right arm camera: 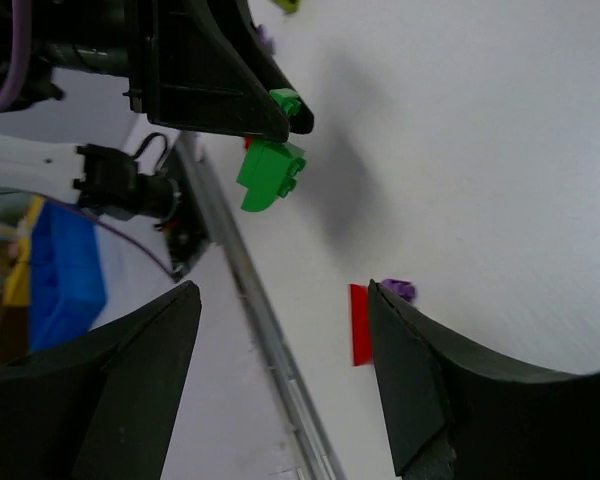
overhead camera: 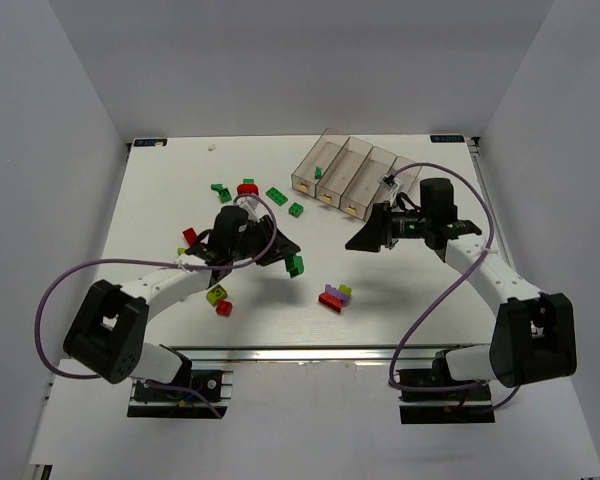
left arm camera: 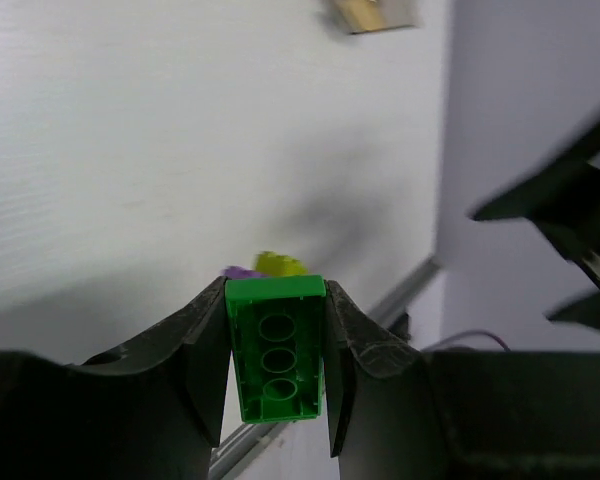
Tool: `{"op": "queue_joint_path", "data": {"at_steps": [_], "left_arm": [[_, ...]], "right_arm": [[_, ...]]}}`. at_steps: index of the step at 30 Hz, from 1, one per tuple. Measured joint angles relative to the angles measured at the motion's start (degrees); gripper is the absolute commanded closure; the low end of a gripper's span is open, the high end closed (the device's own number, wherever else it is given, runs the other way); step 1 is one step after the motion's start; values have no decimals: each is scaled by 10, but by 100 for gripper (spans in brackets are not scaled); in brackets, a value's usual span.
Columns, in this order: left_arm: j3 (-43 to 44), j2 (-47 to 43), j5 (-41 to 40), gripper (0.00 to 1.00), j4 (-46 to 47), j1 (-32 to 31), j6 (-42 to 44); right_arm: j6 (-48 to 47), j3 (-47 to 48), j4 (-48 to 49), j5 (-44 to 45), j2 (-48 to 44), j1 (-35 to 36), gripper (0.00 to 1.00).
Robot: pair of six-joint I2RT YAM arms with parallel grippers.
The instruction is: Sort the legos into containers by color
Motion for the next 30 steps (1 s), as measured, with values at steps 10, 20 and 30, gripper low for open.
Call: {"op": "queue_joint_path", "data": {"at_steps": [10,20,30], "left_arm": [[-97,-66,120,96,372,-8,-18],[-111,-52,145,96,530,-23,-66],[-115,-34,146,96,564,-25,-87]], "right_arm": [[159,0,112,-121,64,74,16],[249,0,241,-174,71,130,19],[244,24,268,-179,87,138,28]]}}
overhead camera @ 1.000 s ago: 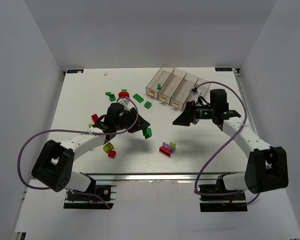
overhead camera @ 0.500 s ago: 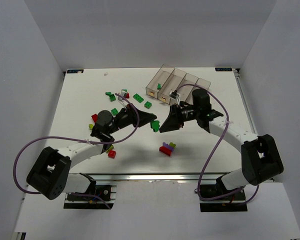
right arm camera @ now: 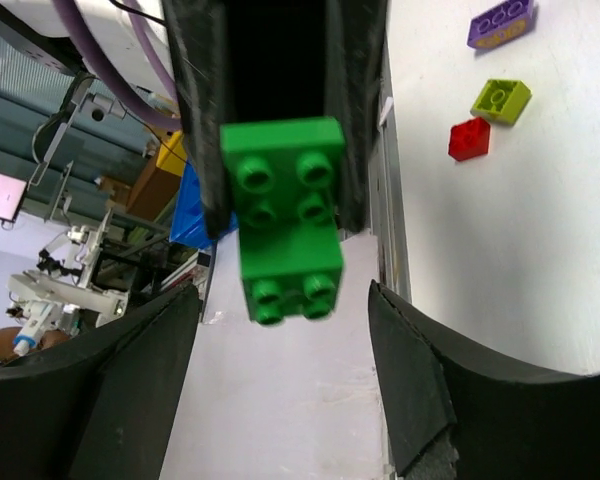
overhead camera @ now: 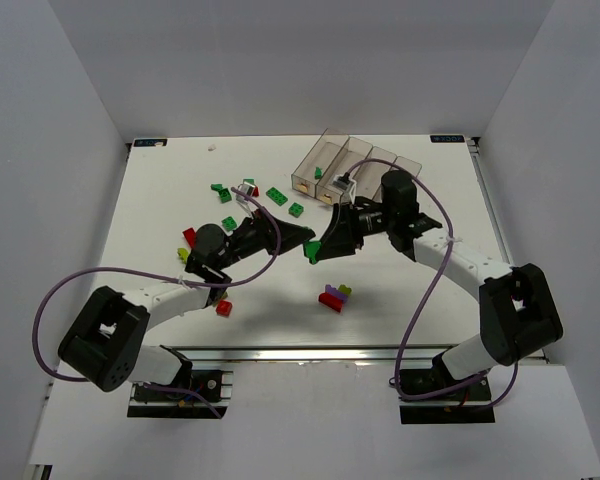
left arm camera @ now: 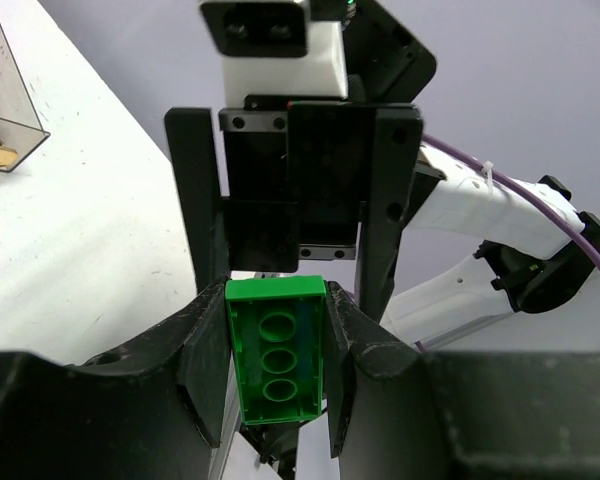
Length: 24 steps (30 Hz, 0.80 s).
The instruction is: Sort the legos into containers by color
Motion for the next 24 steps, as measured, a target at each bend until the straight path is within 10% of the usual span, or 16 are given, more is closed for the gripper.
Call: {"op": "queue_joint_path", "data": {"at_steps": [16,24], "left_arm": [[-8,7,8,97,32,-1,-10],[-17,6,8,97,43,-4,-12]], "right_arm": [[-40,21,-19,-7,13,14,100],[-61,21,-32,-27,13,3,100]]}}
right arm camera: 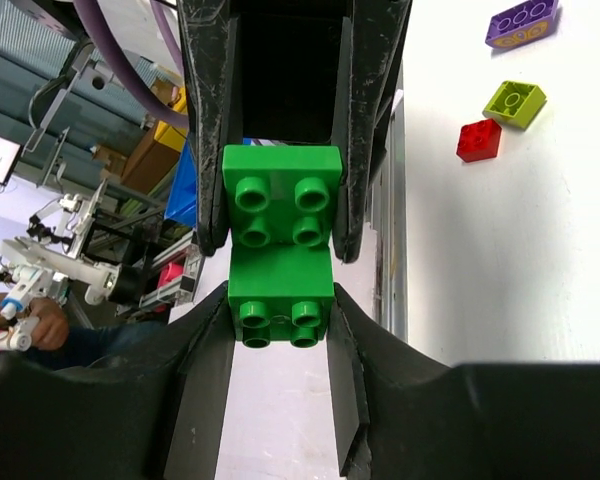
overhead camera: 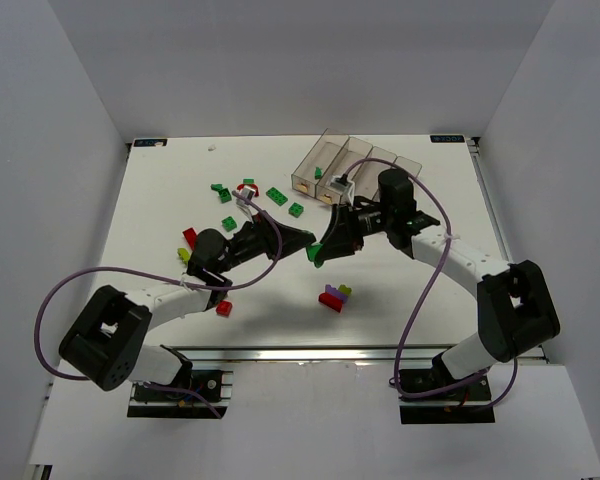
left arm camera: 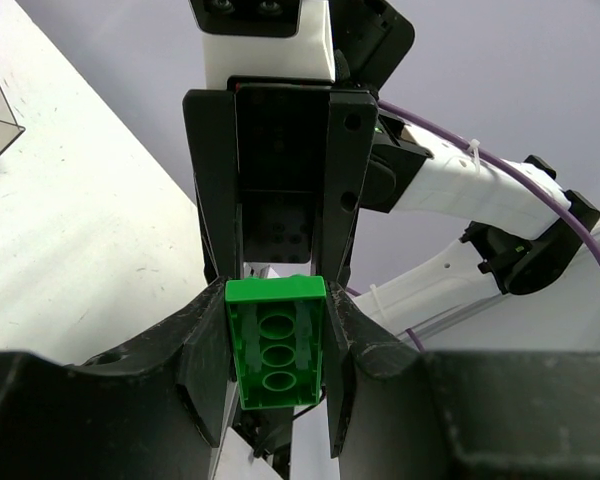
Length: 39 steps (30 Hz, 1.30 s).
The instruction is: Sort the legos into containers by color
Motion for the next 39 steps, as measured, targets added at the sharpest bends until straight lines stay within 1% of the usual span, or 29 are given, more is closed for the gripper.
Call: {"op": "queue_joint_path", "data": {"at_steps": [4,11,13,15,17,19,23,27,33,37,39], "left_arm": [[-2,-4,1,97,-8,2,2],[-1,-18,2,97,-27,20,6],[10,-18,1,98,-62,24,20],[38,-12,-4,98,-117,27,50],[103,15,-19,98,-196,28,91],[189,57,-49,98,-274,29,132],[365,172,-132,98,-404,32,209],[501,297,-206,98,-471,38,264],[666,465,-280,97,-535,43,319],[741,530,-318,96,-553,44,346],[772,551,-332,94,-559,44,355]], "right_arm": [[-17,0,-7,-11,0,-16,100],[-70,0,-57,-12,-3,-50,100],[-93,2,-81,-9,-6,-55,100],[-137,15,-136,7,-7,-60,100],[-193,38,-193,38,-8,-68,100],[-251,62,-248,90,-12,-75,100],[-325,68,-306,185,-52,-85,100],[-363,54,-322,248,-107,-90,100],[-388,27,-324,292,-154,-105,100],[-398,14,-335,304,-165,-123,100],[-401,7,-336,306,-170,-132,100]]}}
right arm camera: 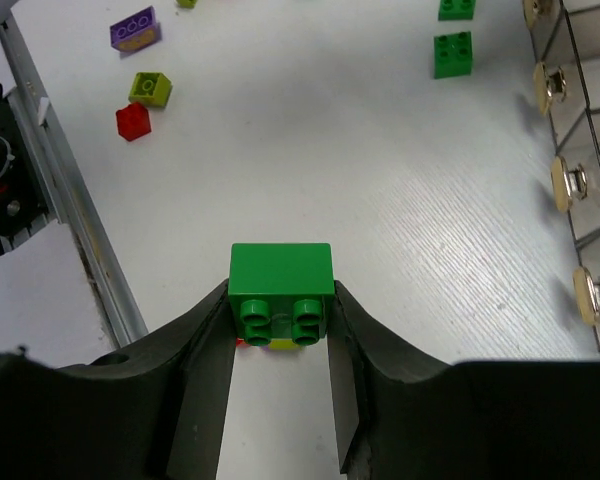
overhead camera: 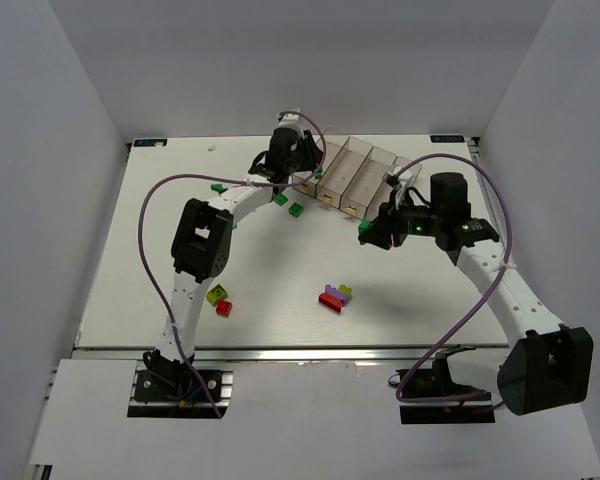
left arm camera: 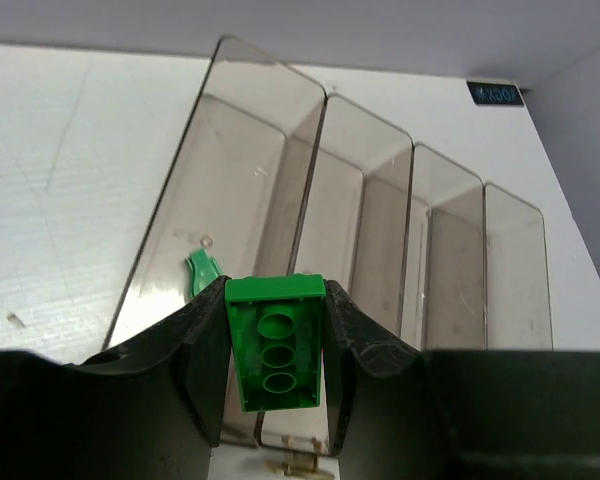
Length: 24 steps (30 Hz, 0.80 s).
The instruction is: Sort the legos into containers by color
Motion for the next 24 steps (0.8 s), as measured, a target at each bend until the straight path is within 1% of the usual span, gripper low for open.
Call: {"op": "queue_joint_path", "data": {"at_steps": [3,4,5,6,8,9,10,14,15,16,19,21,22,24], "left_arm": [[47,24,-20,89,-13,0,9],[59,31,-26,84,-17,0,10],[70,36,-32,76,-20,0,12],[80,41,-38,63,-24,0,14],[89,47,-52,56,-33,0,16],[90,49,-57,48,-38,0,16],[90,50,-62,45,-42,0,18],[90,51,-71,42,-58,0,18],[91,51,-71,40,-59,0,18],[91,51,-71,32,-59,0,18],[92,51,-70,31,-59,0,16],[93,51,-70,35,-59,0,16],[93,49,-71,49,-60,1,13],[75,37,-70,72,-58,3,0]], "right_arm": [[-5,-12,-5,2,-7,-11,100],[-6,-14,-7,2,-8,-14,100],[-6,-16,-8,3,-9,-15,100],[-7,-19,-9,4,-10,-16,100],[-8,-19,-11,6,-10,-17,100],[-8,-19,-10,6,-10,-17,100],[-8,-19,-11,7,-10,-17,100],[-9,-19,-10,8,-10,-18,100],[-8,-19,-11,8,-10,-18,100],[-8,-17,-11,8,-8,-18,100],[-10,-5,-12,8,4,-18,100],[-13,8,-12,10,16,-18,100],[-14,16,-12,12,22,-18,100],[-17,37,-16,17,40,-18,100]]}}
